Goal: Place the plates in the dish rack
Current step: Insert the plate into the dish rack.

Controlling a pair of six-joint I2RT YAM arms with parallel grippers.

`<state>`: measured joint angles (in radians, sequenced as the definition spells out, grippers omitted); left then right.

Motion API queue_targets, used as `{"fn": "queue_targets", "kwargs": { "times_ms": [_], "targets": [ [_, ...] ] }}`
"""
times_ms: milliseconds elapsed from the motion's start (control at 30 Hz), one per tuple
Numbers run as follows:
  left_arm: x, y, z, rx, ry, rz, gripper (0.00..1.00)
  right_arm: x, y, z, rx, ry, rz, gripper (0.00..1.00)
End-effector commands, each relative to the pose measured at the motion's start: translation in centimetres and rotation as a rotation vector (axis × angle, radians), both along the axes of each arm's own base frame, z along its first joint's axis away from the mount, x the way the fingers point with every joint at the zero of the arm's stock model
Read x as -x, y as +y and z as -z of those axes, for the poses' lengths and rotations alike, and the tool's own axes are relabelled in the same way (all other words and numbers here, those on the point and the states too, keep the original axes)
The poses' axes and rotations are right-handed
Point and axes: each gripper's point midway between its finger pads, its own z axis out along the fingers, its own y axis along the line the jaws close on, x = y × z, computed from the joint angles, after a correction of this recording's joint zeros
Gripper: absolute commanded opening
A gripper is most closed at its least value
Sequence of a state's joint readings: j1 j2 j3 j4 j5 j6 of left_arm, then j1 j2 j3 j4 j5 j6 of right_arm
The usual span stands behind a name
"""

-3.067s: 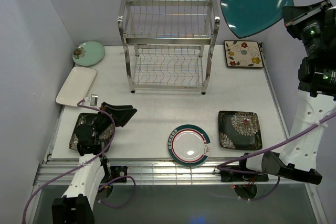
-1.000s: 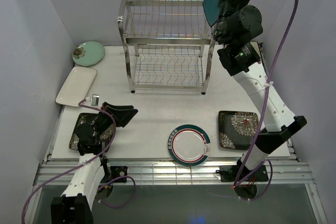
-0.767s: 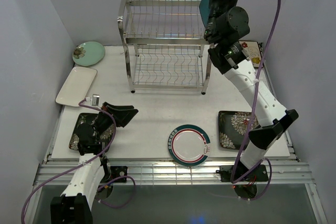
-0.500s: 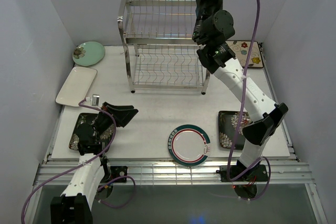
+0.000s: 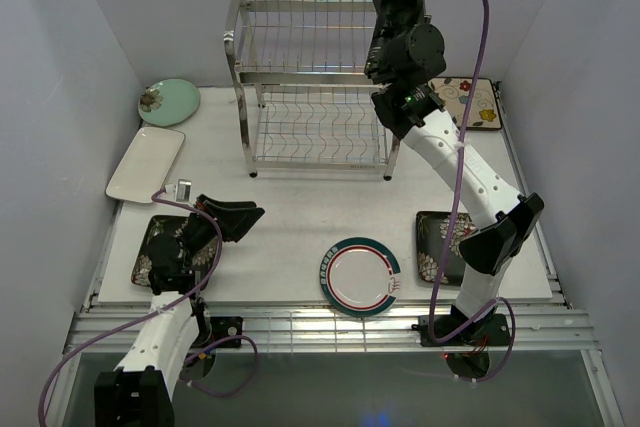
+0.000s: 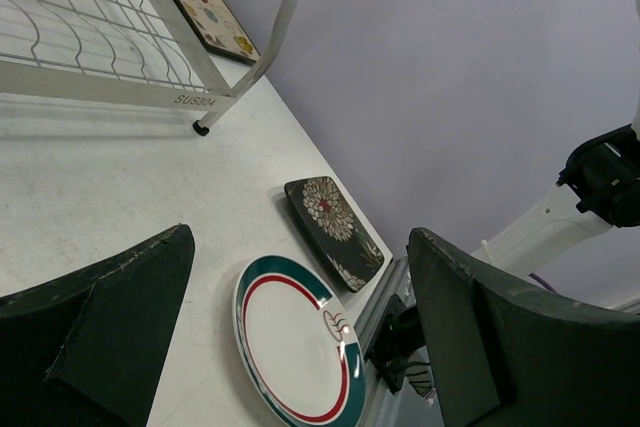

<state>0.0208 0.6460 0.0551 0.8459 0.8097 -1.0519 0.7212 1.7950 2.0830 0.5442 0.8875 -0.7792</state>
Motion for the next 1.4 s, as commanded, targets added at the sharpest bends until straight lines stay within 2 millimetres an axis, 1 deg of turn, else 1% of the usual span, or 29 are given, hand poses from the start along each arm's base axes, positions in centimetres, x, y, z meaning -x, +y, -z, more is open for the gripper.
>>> {"fn": "queue_targets", "kwargs": {
  "times_ms": [0,67,133,167,233,467,600,833,933,1167,1367],
  "targets": [
    [-0.1,0.0,0.6,-0.004,0.003,-0.012,0.98,4.0,-2.3,-6.4,-0.090,-0.236,-0.030,0.08],
    [0.0,0.0,0.6,-0.005,0.002,-0.012,0.98,3.6,-1.8,-5.8,-0.065,-0.222,-0.034,0.08],
    [0.0,0.0,0.6,-0.004,0.003,-0.008,0.98,3.6,-1.8,-5.5,-0.057,-0.227,-0.031,0.08],
    [0.0,0.1,0.6,-0.003,0.000,-0.013,0.98,3.3,-1.5,-4.9,-0.037,-0.215,-0.026,0.08],
    [0.0,0.1,0.5,-0.003,-0.003,-0.013,0.98,3.3,-1.5,-4.7,-0.030,-0.219,-0.015,0.08],
    [0.0,0.1,0.6,-0.003,0.000,-0.013,0.98,2.1,-0.5,-3.4,0.010,-0.200,-0.004,0.08],
    [0.0,0.0,0.5,-0.004,-0.002,-0.011,0.98,1.2,0.3,-2.4,0.034,-0.184,0.000,0.08],
    [0.1,0.0,0.4,-0.003,-0.005,-0.010,0.98,0.3,1.4,-0.7,0.075,-0.174,-0.013,0.08],
    [0.1,0.0,0.4,-0.002,-0.006,-0.009,0.98,0.1,1.7,-0.4,0.076,-0.174,-0.029,0.08],
    [0.1,0.0,0.3,-0.001,-0.006,-0.007,0.98,-0.9,1.6,0.1,0.068,-0.146,-0.063,0.08],
    [0.1,0.0,0.3,-0.003,-0.010,-0.011,0.98,-2.1,0.6,0.6,0.053,-0.114,-0.101,0.08]
  ]
}}
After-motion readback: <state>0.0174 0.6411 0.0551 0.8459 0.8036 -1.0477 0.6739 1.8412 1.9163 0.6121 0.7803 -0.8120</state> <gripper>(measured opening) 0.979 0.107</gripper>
